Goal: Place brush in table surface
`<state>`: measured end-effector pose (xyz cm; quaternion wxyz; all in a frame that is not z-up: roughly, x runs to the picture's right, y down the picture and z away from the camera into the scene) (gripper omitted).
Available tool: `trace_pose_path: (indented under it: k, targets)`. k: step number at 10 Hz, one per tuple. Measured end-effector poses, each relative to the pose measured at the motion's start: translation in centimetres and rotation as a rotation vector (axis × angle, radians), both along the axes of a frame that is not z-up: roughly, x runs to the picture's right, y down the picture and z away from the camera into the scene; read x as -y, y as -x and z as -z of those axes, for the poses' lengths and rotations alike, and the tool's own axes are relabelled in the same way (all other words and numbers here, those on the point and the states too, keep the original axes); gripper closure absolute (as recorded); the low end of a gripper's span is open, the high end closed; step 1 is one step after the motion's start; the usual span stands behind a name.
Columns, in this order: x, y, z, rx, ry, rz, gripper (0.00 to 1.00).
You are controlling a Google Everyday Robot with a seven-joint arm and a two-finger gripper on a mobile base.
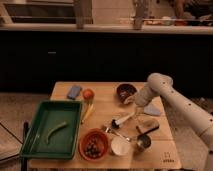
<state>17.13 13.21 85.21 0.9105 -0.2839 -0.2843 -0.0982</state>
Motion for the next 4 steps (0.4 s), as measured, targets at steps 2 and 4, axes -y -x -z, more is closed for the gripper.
trace_pose_path:
  k: [2, 4]
  targets:
    - [-0.21, -0.54, -0.02, -0.006, 0.005, 0.000, 0.20]
    - [-0.30, -1.01, 0.10, -0.008, 0.006, -0.002, 0.20]
